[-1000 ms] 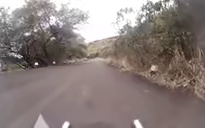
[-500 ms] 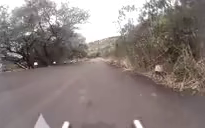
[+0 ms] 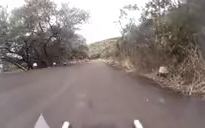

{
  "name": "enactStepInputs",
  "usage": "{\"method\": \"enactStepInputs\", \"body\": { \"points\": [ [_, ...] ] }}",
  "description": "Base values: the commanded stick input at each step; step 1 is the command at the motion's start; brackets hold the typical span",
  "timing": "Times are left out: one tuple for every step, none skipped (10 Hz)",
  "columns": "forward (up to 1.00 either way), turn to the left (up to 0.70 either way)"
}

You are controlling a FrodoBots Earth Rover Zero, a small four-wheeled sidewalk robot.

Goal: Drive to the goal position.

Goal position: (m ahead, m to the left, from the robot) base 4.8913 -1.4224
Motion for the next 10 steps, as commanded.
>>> {"method": "enactStepInputs", "body": {
  "points": [
    [0.50, 0.00],
    [0.50, 0.00],
    [0.50, 0.00],
    [0.50, 0.00],
    [0.50, 0.00],
    [0.50, 0.00],
    [0.50, 0.00],
    [0.50, 0.00],
    [0.50, 0.00],
    [0.50, 0.00]
  ]
}}
